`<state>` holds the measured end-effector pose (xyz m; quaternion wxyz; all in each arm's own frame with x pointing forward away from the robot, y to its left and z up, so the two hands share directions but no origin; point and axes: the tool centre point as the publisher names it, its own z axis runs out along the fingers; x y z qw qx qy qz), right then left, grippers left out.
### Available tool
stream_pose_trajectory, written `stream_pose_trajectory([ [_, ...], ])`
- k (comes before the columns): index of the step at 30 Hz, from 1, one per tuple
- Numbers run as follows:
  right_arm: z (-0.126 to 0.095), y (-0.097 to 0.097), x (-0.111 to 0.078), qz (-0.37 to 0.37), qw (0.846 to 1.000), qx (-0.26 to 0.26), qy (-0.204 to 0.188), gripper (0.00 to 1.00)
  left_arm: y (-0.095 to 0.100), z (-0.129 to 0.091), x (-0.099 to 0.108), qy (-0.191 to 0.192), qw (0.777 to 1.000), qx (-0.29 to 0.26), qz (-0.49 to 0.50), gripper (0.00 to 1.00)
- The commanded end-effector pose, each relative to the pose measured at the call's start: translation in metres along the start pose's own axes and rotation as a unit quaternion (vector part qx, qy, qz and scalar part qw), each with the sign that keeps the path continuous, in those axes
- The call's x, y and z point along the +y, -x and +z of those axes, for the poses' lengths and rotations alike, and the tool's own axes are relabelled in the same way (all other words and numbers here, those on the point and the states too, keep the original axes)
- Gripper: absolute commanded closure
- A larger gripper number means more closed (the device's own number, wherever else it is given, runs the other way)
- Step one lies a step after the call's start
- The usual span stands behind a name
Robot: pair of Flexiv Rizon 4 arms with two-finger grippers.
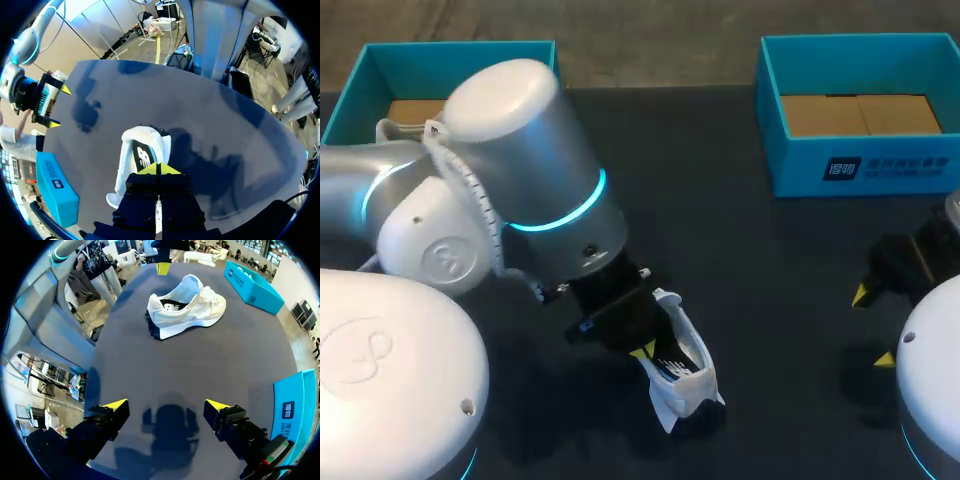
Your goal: Take the shoe out of the shoebox, open the shoe tongue, remove and reinsert the insole, then place the shoe into the shoebox
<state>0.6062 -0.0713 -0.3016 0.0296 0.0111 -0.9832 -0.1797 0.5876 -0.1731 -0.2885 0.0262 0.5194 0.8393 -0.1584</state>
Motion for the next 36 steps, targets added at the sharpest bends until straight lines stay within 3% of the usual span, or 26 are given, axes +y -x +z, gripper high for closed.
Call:
stream_pose_trajectory([
  [1,-0.001,-0.005,0.0,-0.001,1.0,-0.004,-0.001,0.0,0.008,0.005,-0.001,0.004,0.999,0.049,-0.001,1.0],
  [9,-0.001,-0.005,0.0,-0.001,1.0,-0.004,-0.001,0.0,0.015,0.016,0.009,-0.027,0.995,0.09,-0.032,1.0],
  [15,-0.001,-0.005,0.0,-0.001,1.0,-0.004,-0.001,0.0,0.016,0.025,0.011,-0.026,0.989,0.143,-0.035,1.0],
  [36,-0.001,-0.005,0.0,-0.001,1.0,-0.004,-0.001,0.0,0.012,0.066,0.01,-0.045,0.974,0.221,-0.012,1.0],
])
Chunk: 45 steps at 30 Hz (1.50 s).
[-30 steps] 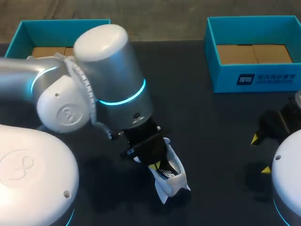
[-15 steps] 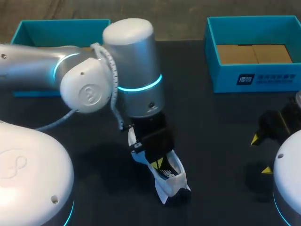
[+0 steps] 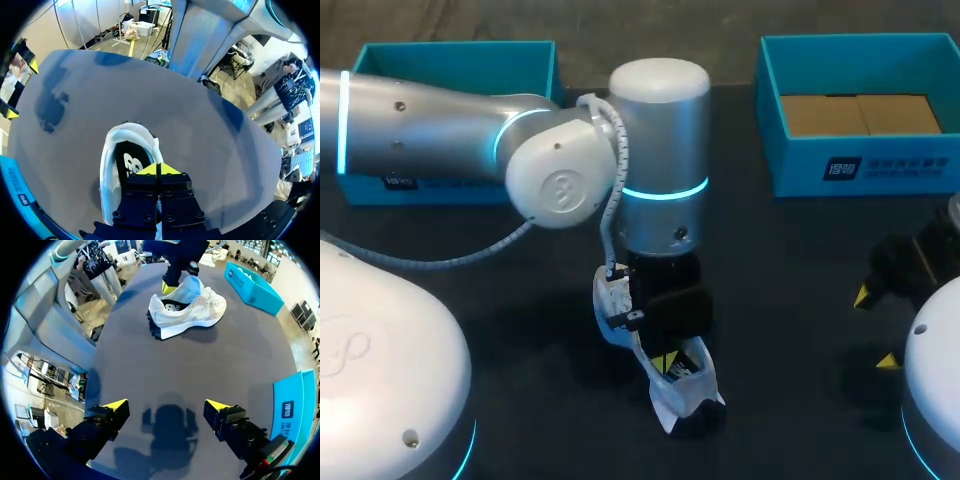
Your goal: Take the shoe out of the shoebox, open the shoe tongue, remove and reinsert the insole, then place the shoe into the shoebox
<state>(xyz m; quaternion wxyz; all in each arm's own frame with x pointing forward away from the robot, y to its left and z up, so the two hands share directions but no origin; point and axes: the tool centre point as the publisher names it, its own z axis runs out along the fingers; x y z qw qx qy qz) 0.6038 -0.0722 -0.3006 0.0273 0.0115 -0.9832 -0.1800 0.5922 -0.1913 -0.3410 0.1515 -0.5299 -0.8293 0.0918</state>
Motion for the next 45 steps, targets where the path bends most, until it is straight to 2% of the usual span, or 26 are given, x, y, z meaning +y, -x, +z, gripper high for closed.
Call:
stream_pose_trajectory([
  [1,0.0,-0.002,0.0,0.0,1.0,-0.002,-0.001,0.0,0.01,0.01,0.002,-0.005,0.999,0.038,0.0,1.0],
  [12,0.0,-0.002,0.0,0.0,1.0,-0.002,-0.001,0.0,0.009,0.023,0.001,-0.006,0.999,0.051,0.002,1.0],
  [24,0.0,-0.002,0.0,0.0,1.0,-0.002,-0.001,0.0,0.009,0.046,0.005,-0.012,0.999,0.037,0.01,1.0],
  [35,0.0,-0.002,0.0,0.0,1.0,-0.002,-0.001,0.0,0.019,0.064,0.016,0.016,1.0,-0.001,0.007,1.0],
  [38,0.0,-0.002,0.0,0.0,1.0,-0.002,-0.001,0.0,0.02,0.06,0.018,0.019,1.0,-0.01,0.007,1.0],
  [45,0.0,-0.002,0.0,0.0,1.0,-0.002,-0.001,0.0,0.019,0.023,0.01,0.007,0.999,-0.038,0.014,1.0],
])
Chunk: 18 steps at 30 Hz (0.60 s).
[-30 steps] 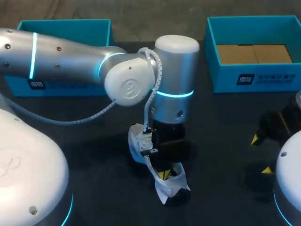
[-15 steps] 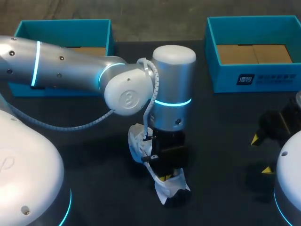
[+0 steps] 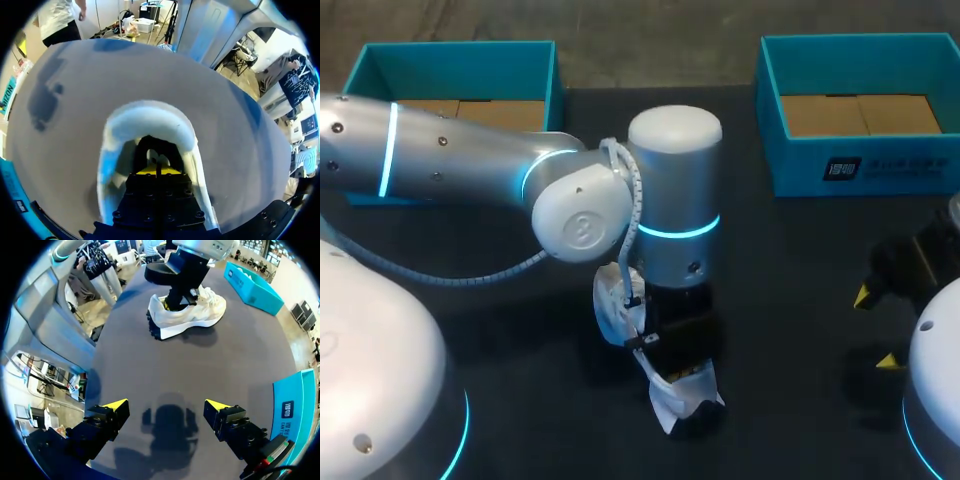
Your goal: Take the shoe out of the shoebox, open the shoe tongue, remove and reinsert the insole, then place the shoe into the shoebox
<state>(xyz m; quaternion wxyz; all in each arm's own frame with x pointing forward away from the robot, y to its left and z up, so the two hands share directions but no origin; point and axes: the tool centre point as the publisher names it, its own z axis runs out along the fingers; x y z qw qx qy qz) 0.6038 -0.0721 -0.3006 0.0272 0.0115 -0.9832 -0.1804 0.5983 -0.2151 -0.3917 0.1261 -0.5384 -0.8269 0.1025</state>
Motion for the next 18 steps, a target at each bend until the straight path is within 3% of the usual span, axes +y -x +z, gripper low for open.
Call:
stream_pose_trajectory([
  [1,0.0,-0.002,0.0,0.0,1.0,-0.002,-0.001,0.0,-0.011,-0.024,-0.003,0.002,1.0,-0.014,0.003,1.0],
  [12,0.0,-0.002,0.0,0.0,1.0,-0.002,-0.001,0.0,-0.007,0.003,-0.015,-0.038,0.999,0.014,0.018,1.0],
  [18,0.0,-0.002,0.0,0.0,1.0,-0.002,-0.001,0.0,-0.008,0.016,-0.01,-0.016,0.999,0.025,0.016,1.0],
])
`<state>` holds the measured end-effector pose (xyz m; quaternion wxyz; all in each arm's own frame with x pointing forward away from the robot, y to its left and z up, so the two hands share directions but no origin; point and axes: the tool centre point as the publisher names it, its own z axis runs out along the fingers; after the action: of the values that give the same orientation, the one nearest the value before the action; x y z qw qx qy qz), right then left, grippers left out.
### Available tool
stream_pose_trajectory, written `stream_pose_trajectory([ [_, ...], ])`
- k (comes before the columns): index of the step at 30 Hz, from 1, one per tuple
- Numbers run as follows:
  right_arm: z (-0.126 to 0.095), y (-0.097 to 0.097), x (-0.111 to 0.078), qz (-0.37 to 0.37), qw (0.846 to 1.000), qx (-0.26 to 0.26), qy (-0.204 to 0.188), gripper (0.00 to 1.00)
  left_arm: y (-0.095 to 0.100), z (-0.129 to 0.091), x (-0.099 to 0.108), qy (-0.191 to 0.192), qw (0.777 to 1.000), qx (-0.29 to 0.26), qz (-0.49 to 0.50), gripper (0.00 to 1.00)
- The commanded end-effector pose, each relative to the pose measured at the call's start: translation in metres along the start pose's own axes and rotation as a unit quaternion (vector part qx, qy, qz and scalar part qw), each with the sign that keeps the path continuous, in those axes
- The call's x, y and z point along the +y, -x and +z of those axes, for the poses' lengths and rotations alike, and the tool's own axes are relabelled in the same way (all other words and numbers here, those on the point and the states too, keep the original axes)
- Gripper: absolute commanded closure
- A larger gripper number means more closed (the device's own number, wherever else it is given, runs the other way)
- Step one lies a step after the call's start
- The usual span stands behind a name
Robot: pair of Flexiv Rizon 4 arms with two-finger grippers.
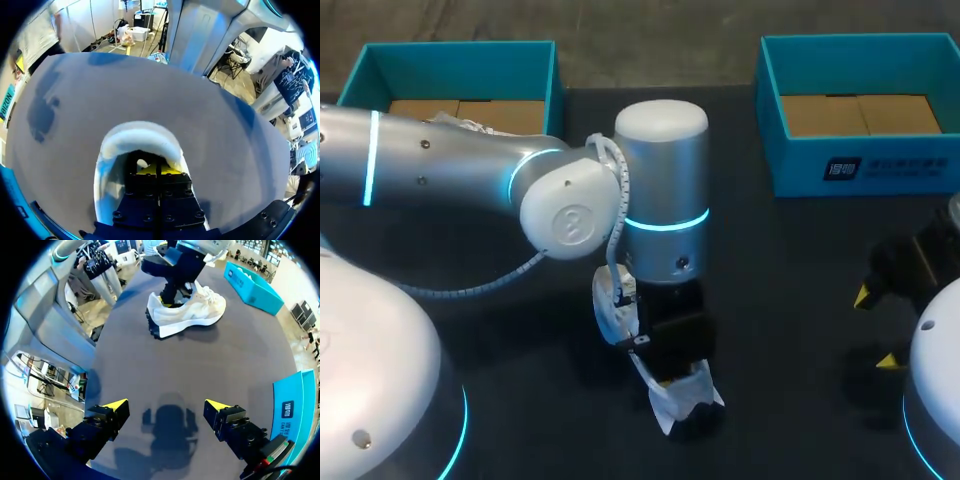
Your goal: Take the shoe out of the shoebox, open the shoe tongue, remove and reinsert the insole, then place the shoe into the shoebox
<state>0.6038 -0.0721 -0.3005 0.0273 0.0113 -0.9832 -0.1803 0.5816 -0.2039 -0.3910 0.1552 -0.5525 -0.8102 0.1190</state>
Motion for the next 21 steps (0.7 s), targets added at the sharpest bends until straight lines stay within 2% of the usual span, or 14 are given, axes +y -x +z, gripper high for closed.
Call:
stream_pose_trajectory([
  [1,0.0,-0.002,0.0,0.0,1.0,-0.002,-0.001,0.0,0.01,0.013,0.003,0.018,1.0,0.004,-0.003,1.0],
  [7,0.0,-0.002,0.0,0.0,1.0,-0.002,-0.001,0.0,0.008,0.019,0.013,0.051,0.999,-0.012,-0.011,1.0],
  [16,0.0,-0.002,0.0,0.0,1.0,-0.002,-0.001,0.0,0.006,-0.019,-0.008,0.038,0.997,-0.064,0.011,1.0],
  [21,0.0,-0.002,0.0,0.0,1.0,-0.002,-0.001,0.0,0.014,-0.007,-0.004,0.032,0.997,-0.064,0.018,1.0],
])
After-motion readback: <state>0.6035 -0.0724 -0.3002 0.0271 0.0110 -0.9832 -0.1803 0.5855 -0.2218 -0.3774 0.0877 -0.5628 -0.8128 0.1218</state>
